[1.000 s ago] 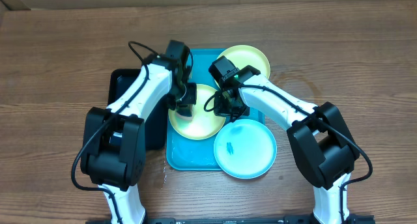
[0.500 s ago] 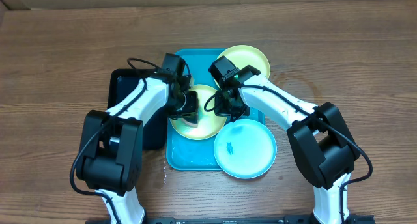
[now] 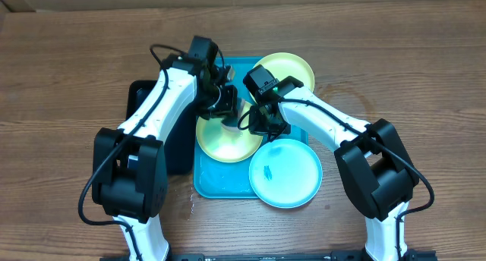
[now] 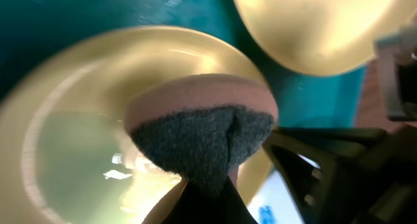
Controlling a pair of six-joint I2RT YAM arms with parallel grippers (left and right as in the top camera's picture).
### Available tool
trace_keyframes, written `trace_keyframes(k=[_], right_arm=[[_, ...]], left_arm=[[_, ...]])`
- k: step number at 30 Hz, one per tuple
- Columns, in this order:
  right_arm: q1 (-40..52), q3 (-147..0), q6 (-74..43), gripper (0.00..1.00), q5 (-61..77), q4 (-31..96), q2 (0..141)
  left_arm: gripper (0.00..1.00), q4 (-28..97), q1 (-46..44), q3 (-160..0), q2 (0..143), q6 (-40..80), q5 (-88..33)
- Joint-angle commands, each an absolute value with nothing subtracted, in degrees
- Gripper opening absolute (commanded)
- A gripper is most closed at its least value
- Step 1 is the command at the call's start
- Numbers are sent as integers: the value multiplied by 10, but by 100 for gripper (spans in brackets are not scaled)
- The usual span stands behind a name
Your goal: Clean dirty plates on tray and stack at the side
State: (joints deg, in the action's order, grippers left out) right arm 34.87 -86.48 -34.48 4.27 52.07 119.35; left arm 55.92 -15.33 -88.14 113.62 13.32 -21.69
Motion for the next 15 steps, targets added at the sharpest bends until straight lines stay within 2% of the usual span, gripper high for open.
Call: trace_keyframes(k=[1, 6, 15], right_arm=[[352, -877, -343, 4, 52, 515, 1190], [352, -877, -343, 4, 52, 515, 1190], [352, -877, -343, 4, 52, 515, 1190]], left_arm=[[4, 574, -152, -882, 1137, 120, -112], [4, 552, -154, -825, 1137, 128, -70], [4, 444, -154, -669, 1137, 185, -86]])
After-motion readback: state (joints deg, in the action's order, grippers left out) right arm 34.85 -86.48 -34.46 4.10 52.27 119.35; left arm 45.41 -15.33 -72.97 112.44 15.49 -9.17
